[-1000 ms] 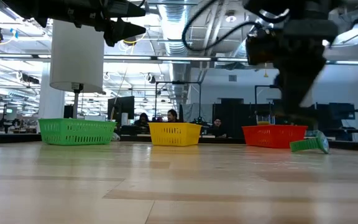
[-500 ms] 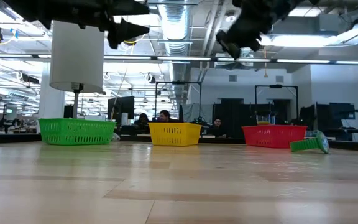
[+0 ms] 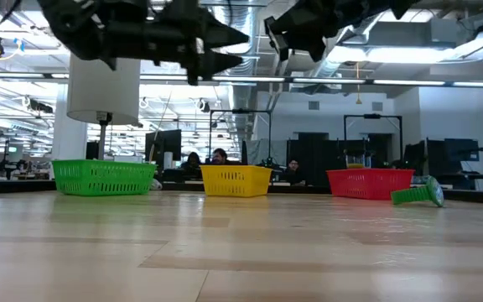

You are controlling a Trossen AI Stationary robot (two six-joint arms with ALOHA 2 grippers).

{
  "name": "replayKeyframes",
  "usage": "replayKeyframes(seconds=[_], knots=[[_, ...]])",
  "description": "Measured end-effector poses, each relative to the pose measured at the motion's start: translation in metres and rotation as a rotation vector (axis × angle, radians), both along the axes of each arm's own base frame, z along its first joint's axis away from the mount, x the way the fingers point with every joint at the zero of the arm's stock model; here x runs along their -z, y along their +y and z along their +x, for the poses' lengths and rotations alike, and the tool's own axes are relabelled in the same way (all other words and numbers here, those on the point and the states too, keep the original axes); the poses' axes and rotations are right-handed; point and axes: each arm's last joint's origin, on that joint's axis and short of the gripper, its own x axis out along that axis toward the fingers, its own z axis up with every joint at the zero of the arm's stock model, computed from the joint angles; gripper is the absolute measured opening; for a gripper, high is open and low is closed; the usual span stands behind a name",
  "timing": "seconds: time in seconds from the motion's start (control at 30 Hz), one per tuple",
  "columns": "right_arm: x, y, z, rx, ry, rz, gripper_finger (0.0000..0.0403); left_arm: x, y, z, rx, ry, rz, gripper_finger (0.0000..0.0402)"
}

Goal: Pick & Place Office items
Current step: Put the black timer into the green bin

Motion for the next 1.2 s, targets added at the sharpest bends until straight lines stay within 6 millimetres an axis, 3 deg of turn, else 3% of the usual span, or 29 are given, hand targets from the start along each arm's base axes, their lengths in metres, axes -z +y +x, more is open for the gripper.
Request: replayKeyframes(seconds=[0.27,0.73,1.03,1.2], knots=[[-0.003,0.000,0.002,-0.008,-0.036,-0.001,0.0156,-0.003,-0.001,0.026,0.098,-0.009,-0.040,0.0282],[-0.017,0.003,0.006,-0.019,-0.182,-0.015,0.0157,-0.008,-0.003,0.030,0.116,-0.035,-0.042,0.0282],[0.008,0.006,0.029,-0.026,-0.145,0.020,0.0155,-0.007,-0.004,0.030,0.120,-0.031,-0.041,0.0282],[0.010,0.003,0.032,-0.019,-0.156,0.017,0.0155,-0.008,-0.005,0.030,0.121,-0.034,-0.040,0.0282]])
